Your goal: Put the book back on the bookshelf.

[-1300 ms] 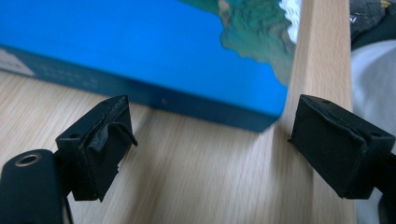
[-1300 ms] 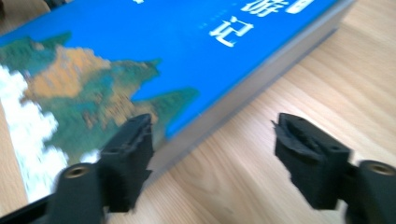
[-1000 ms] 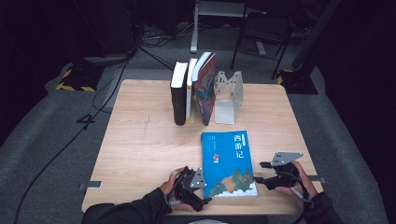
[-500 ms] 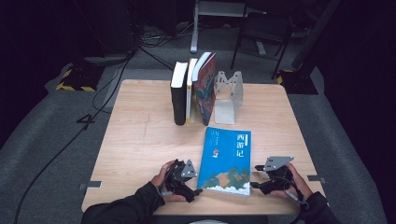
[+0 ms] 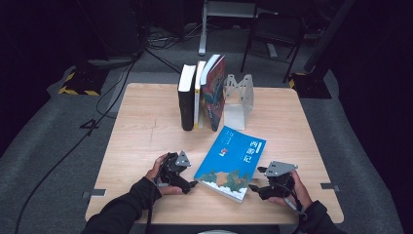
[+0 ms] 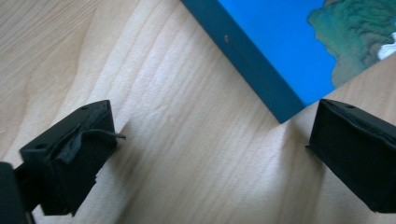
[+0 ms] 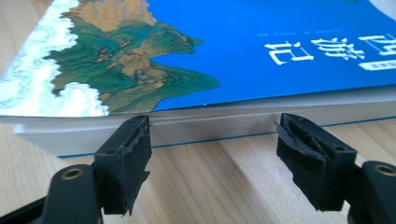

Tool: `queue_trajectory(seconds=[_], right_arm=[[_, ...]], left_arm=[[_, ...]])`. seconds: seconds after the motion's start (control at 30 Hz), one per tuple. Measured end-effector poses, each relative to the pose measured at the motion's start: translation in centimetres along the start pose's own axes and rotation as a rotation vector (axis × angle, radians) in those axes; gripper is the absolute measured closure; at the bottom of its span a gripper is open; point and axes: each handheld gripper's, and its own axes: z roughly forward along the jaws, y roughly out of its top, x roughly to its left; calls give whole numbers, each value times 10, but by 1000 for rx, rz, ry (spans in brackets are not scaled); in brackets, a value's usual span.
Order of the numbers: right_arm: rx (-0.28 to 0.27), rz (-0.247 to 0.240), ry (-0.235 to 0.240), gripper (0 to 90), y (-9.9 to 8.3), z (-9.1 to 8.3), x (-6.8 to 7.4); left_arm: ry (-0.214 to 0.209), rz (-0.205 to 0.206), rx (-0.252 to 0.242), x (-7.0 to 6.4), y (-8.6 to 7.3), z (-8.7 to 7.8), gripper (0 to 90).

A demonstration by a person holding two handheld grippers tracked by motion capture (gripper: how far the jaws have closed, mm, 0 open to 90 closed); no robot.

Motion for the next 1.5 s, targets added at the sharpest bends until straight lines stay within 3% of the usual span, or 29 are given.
queue_trajectory(seconds=[0.17,0.3,0.47,0.73,0.93,1.1,1.23,1.4,1.5], right_arm=[[33,-25,-7,275,0,3,1],[67,2,40,274,-8,1,-3],[87,-29,41,272,-7,9,3],[75,-26,18,242,-3,11,4],[39,-18,6,245,4,7,4],[-1,-1,-6,244,11,2,4],[-32,15,-15,244,18,-1,4],[-71,26,-39,238,30,-5,3],[-98,35,-59,237,37,-5,3]], left_arm=[[-12,23,-24,1,-3,-4,78],[-26,37,-37,-3,-4,-6,168],[-39,52,-58,-12,0,-9,166],[-68,81,-109,-25,9,-13,166],[-89,114,-140,-36,19,-14,171],[-114,163,-139,-54,29,-10,175],[-99,188,-122,-65,35,-5,218],[-109,201,-145,-76,44,1,219],[-76,221,-143,-85,50,8,205]])
